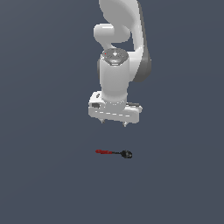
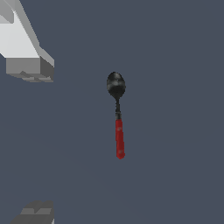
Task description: Pick up the object and move it to a goal position.
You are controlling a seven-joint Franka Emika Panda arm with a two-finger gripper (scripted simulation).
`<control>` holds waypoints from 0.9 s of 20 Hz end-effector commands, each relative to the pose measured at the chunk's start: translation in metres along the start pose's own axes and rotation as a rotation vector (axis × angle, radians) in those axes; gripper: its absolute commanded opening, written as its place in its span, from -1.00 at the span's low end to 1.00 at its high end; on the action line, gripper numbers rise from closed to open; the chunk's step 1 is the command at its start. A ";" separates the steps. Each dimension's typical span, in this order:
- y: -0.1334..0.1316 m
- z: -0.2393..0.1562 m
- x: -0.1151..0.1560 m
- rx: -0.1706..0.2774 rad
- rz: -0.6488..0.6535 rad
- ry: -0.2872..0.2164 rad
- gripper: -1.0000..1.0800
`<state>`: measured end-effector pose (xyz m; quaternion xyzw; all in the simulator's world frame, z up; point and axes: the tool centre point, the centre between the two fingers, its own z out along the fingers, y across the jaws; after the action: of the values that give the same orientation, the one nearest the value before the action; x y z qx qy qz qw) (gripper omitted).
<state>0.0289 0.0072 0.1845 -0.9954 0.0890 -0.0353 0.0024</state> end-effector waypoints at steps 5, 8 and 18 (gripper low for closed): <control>-0.001 0.014 0.010 0.003 0.171 -0.012 0.92; -0.001 0.021 0.016 0.003 0.258 -0.018 0.92; -0.003 0.046 0.031 -0.002 0.543 -0.035 0.92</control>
<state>0.0607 0.0045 0.1449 -0.9430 0.3320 -0.0173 0.0123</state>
